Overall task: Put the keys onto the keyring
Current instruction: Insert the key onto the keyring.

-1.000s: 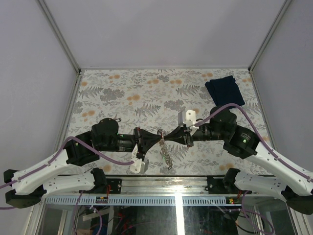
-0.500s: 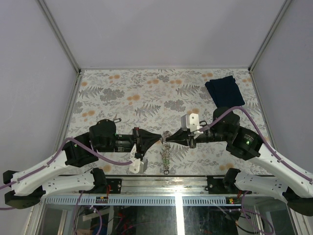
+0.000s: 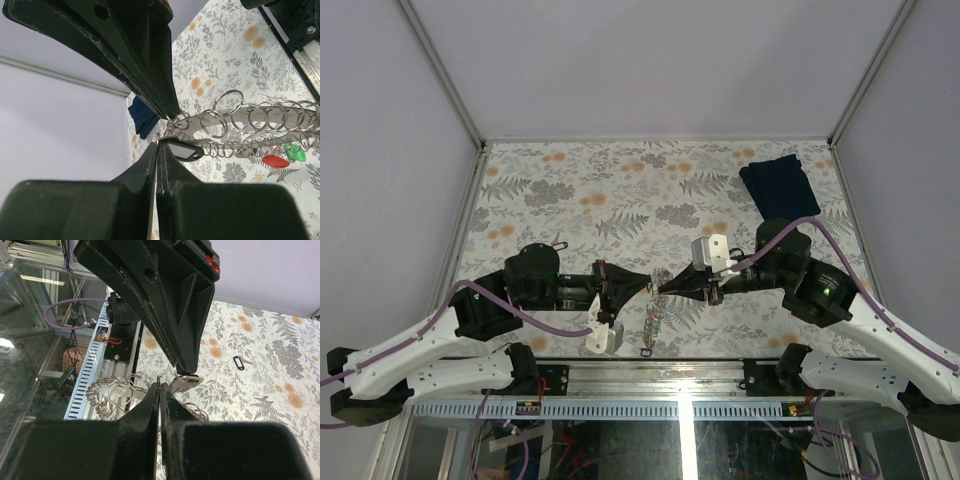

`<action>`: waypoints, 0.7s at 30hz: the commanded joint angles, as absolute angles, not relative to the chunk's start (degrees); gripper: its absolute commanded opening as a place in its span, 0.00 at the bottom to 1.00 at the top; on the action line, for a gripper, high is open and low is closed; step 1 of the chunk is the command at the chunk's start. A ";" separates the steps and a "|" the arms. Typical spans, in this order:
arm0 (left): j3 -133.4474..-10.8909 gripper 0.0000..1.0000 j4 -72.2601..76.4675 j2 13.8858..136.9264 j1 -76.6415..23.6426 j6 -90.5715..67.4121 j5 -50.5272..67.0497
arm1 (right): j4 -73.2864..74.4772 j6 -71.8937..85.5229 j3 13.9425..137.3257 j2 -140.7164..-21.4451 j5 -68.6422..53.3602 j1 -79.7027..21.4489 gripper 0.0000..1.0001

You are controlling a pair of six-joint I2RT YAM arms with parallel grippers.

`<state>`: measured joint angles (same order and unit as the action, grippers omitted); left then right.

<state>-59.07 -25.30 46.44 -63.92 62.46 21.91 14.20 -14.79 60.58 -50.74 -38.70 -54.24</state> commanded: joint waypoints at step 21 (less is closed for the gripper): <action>-59.54 0.00 -24.61 46.87 -64.08 62.97 26.59 | 7.54 -13.11 62.46 -50.32 -33.77 -54.01 0.00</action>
